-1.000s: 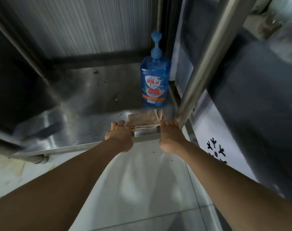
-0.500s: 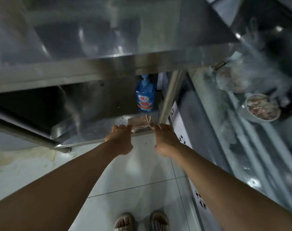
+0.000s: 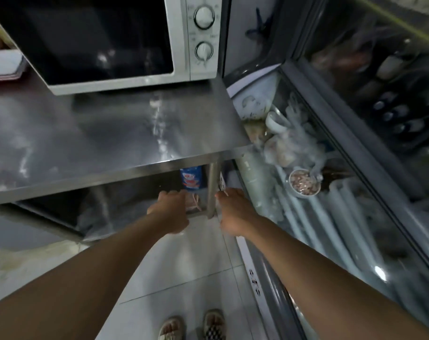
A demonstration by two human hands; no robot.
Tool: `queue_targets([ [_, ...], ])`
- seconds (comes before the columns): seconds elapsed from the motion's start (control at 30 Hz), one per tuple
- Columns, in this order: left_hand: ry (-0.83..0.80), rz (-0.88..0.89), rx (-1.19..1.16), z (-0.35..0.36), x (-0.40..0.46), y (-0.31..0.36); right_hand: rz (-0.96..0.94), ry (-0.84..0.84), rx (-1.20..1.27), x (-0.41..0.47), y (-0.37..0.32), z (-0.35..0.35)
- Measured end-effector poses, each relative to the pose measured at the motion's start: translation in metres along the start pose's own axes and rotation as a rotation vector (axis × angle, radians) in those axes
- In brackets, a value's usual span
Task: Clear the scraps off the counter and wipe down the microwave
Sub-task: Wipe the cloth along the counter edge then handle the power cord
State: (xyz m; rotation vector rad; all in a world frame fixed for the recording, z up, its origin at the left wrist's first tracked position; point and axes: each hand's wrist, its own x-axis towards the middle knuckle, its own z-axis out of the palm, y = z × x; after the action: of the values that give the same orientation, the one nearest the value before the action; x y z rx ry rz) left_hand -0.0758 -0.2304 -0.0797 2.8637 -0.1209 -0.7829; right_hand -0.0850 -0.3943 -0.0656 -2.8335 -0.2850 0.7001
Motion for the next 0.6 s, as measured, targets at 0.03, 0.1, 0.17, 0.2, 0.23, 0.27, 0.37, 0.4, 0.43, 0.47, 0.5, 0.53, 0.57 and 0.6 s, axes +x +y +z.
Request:
queue_targets([
  [0.03,0.013,0.011,0.002,-0.012,-0.005,0.006,-0.001,0.014,-0.001,-0.008,0.001,-0.012],
  [0.1,0.039,0.029,-0.004,-0.037,-0.015,0.018,-0.011,0.044,-0.008,-0.021,0.001,-0.036],
  [0.17,0.072,0.059,0.015,-0.061,-0.025,0.028,-0.016,0.073,-0.022,-0.033,0.002,-0.06],
  [0.2,0.097,0.075,0.037,-0.073,-0.029,0.032,-0.017,0.085,-0.027,-0.038,0.001,-0.072],
  [0.23,0.123,0.084,0.056,-0.085,-0.034,0.036,-0.016,0.091,-0.031,-0.043,0.001,-0.083],
  [0.27,0.147,0.087,0.063,-0.097,-0.039,0.04,-0.015,0.098,-0.034,-0.046,0.001,-0.095],
  [0.37,0.192,0.077,0.06,-0.129,-0.053,0.052,-0.019,0.136,-0.048,-0.056,0.0,-0.127],
  [0.4,0.208,0.076,0.065,-0.14,-0.057,0.055,-0.021,0.15,-0.055,-0.059,0.0,-0.138],
  [0.43,0.229,0.078,0.067,-0.151,-0.061,0.058,-0.024,0.163,-0.063,-0.062,-0.001,-0.148],
  [0.47,0.255,0.081,0.066,-0.161,-0.065,0.062,-0.03,0.182,-0.073,-0.064,-0.001,-0.159],
  [0.5,0.281,0.082,0.064,-0.171,-0.069,0.064,-0.038,0.203,-0.083,-0.067,-0.002,-0.17],
  [0.53,0.303,0.08,0.059,-0.181,-0.072,0.067,-0.046,0.223,-0.09,-0.069,-0.002,-0.18],
  [0.57,0.321,0.072,0.052,-0.191,-0.075,0.07,-0.053,0.241,-0.097,-0.072,-0.002,-0.191],
  [0.6,0.337,0.062,0.051,-0.201,-0.078,0.073,-0.057,0.255,-0.104,-0.073,-0.002,-0.201],
])
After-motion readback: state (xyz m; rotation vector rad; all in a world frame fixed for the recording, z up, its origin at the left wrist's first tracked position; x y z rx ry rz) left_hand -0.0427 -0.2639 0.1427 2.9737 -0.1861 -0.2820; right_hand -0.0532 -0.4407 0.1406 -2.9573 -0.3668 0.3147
